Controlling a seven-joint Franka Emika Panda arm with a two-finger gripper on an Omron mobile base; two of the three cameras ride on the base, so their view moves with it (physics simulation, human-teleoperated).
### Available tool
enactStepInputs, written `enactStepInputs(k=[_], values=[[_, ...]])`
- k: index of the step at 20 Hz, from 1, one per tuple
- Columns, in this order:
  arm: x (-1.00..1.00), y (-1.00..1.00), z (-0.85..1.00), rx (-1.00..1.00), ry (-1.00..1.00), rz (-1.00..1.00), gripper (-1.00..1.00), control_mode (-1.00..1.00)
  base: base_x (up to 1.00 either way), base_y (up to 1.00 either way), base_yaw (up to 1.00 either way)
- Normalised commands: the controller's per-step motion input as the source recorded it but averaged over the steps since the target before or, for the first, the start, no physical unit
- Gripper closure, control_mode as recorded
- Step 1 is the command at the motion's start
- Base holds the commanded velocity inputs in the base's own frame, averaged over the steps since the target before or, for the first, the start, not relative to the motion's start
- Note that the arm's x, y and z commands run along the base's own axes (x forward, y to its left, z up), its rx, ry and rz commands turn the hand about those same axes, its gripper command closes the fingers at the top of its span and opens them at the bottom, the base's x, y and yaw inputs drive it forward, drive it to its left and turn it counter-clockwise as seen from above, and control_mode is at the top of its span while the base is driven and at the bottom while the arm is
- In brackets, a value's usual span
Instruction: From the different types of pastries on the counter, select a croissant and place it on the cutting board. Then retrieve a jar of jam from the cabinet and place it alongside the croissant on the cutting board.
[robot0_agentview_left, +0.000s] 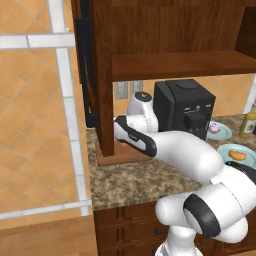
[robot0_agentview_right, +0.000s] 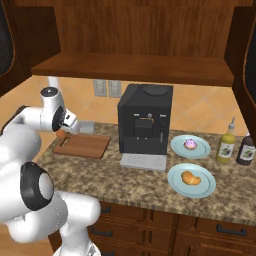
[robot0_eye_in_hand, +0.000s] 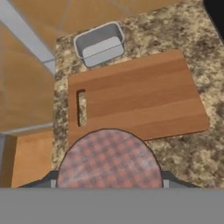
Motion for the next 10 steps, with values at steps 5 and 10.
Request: enactStepInputs(k=[5, 10], values=[[0.36, 0.01, -0.02, 0.0, 0.0, 0.03, 1.0, -1.0, 0.0, 0.0, 0.0], [0.0, 0.0, -0.87, -0.14, 0.02, 0.0, 1.0, -1.0, 0.0, 0.0, 0.0]])
